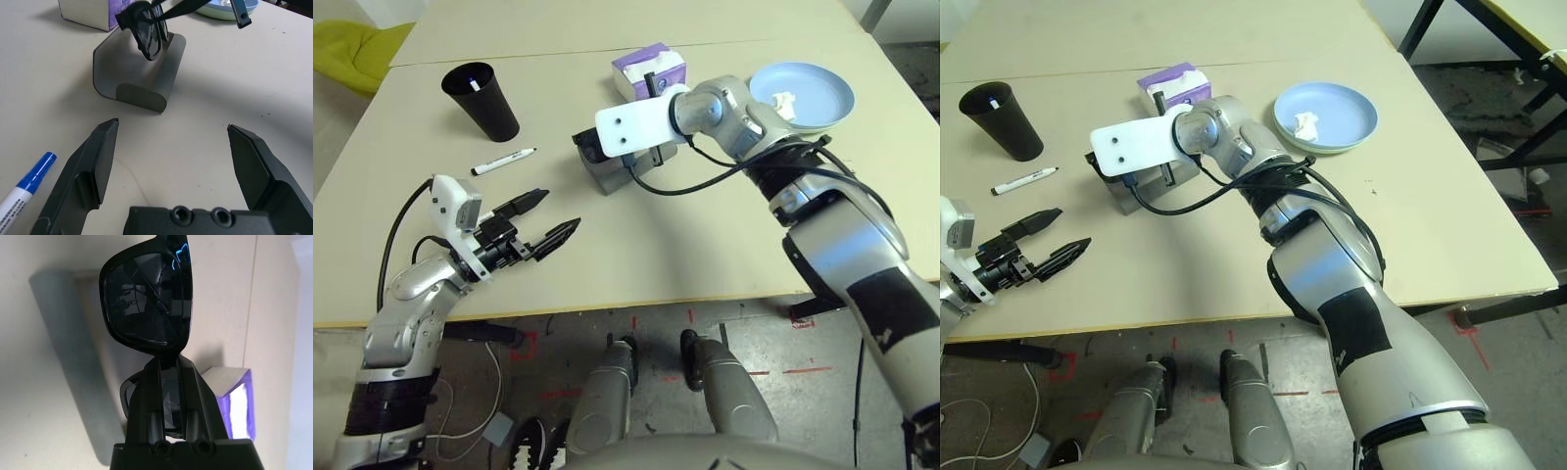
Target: Organize and tidy the items on the table.
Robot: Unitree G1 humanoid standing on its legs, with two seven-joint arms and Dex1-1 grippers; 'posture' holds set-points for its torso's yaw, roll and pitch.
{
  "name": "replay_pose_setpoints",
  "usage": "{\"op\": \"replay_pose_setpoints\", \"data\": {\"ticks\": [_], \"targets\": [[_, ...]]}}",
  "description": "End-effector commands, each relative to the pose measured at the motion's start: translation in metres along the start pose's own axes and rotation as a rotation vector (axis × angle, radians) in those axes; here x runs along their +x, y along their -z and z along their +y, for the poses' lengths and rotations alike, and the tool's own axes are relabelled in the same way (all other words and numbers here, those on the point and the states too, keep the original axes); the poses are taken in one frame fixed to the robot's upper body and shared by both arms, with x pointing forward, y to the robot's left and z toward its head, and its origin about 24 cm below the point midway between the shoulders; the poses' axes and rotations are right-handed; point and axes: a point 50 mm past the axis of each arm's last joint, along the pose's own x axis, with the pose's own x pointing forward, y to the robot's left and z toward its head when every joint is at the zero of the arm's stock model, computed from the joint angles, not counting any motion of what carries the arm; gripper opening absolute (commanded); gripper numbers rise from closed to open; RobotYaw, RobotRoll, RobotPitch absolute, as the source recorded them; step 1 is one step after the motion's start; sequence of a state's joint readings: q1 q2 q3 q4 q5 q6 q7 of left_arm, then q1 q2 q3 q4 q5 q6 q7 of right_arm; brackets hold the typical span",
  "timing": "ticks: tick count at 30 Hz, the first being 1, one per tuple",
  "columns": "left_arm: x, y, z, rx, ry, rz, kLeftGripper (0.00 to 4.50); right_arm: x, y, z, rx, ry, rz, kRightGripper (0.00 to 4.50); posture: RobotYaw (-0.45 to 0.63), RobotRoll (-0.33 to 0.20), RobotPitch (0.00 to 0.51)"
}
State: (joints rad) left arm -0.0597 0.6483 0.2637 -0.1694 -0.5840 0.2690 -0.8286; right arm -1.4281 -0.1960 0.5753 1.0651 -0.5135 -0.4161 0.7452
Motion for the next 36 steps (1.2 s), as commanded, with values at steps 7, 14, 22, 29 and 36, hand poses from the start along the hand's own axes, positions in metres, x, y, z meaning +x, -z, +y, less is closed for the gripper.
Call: {"op": "replay_pose_setpoints", "data": {"ticks": [7,14,22,29,36], "targets": [[-0.004,-0.003,-0.003,-0.004,-0.006,-0.01,4.5,0.011,0.002,0.015,0.0,-0.023,0.006,0.12,-0.04,0.0,0.266],[-0.004,-0.003,-0.004,-0.007,-0.008,-0.013,4.5,0.01,0.002,0.012,0.006,-0.005,0.01,1.13,-0.04,0.0,0.265],[0.004,0.001,-0.003,-0.013,0.006,-0.017,4.5,-0.008,0.016,-0.004,0.03,0.061,0.053,4.09,-0.08,0.0,0.254],[0.009,0.0,0.001,-0.011,0.004,-0.033,4.5,-0.047,0.033,-0.026,0.269,0.174,-0.031,4.46,-0.09,0.0,0.253],[0.013,-0.005,0.018,-0.031,-0.149,-0.073,4.5,-0.133,0.056,-0.006,0.946,0.343,-0.272,4.46,-0.09,0.0,0.258]]}}
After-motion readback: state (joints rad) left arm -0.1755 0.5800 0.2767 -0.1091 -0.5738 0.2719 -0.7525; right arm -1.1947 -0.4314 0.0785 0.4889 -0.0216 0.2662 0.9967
